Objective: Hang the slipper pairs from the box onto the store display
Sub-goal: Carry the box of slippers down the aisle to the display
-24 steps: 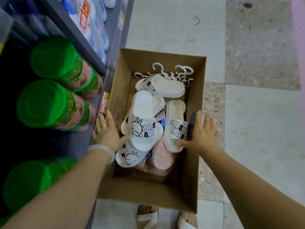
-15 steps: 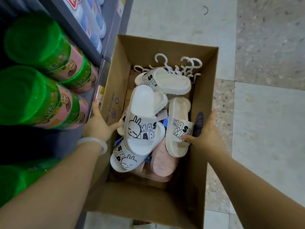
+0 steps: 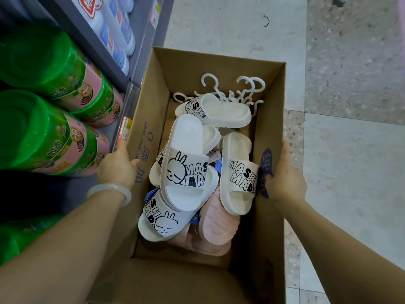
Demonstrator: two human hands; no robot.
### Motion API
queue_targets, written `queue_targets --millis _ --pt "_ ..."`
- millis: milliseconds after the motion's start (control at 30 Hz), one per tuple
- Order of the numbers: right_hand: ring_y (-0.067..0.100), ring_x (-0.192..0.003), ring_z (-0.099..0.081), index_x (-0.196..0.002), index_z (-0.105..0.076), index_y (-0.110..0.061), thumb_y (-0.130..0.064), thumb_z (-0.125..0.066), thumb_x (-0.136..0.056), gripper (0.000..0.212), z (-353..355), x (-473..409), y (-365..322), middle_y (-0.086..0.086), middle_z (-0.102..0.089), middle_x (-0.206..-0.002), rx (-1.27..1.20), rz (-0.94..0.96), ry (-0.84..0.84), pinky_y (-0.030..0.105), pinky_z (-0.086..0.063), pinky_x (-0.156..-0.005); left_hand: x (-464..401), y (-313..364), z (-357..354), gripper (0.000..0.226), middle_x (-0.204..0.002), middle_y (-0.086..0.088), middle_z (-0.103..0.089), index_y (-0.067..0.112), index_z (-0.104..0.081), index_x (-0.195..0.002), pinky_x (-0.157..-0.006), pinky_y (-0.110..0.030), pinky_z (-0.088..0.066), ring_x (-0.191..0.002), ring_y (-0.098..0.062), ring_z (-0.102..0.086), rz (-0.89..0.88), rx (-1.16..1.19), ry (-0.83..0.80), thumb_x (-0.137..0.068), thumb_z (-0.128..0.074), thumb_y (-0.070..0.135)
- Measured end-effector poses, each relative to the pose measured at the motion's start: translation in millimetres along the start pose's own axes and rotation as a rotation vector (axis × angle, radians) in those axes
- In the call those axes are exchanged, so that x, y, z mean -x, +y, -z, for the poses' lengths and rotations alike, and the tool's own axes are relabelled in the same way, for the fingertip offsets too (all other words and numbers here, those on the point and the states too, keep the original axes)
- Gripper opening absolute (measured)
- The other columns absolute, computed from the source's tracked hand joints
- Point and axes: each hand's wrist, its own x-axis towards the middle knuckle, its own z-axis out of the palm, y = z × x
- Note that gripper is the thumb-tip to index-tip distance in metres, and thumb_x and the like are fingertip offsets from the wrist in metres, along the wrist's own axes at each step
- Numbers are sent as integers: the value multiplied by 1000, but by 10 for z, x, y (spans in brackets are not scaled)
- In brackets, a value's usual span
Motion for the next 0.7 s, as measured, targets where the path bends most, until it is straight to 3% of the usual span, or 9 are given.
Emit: queue_targets --millis 200,367,533,700 --pt "31 -72 -52 -149 7 -21 -7 -50 -87 86 818 268 -29 9 -49 -80 10 0 48 35 -38 -62 305 400 663 37 -97 -25 -63 7 -42 -120 -74 -47 -46 -93 -43 -58 -9 -18 -8 -89 -59 20" --pt "29 -72 -50 -150 2 -22 -6 -53 -84 87 1898 431 -144 11 -53 -82 47 27 148 34 -36 -60 586 953 1585 34 -105 -27 -60 6 -42 -115 -86 -50 -42 -103 -45 -56 -20 5 25 -89 -59 18" --pt "38 -89 -62 -149 0 -24 -10 -52 -86 84 3089 605 -107 19 -63 -97 54 52 246 36 -39 -65 923 1589 2543 33 -102 -26 -61 6 -41 -115 -79 -46 -45 -98 -44 -57 -58 27 70 -89 -58 18" --pt "33 -70 -55 -150 0 -23 -11 -47 -90 76 4278 900 -122 15 -57 -76 45 97 283 31 -37 -56 1284 2171 3445 29 -102 -23 -62 9 -39 -116 -69 -41 -43 -94 -41 -59 -88 49 84 -91 -52 15"
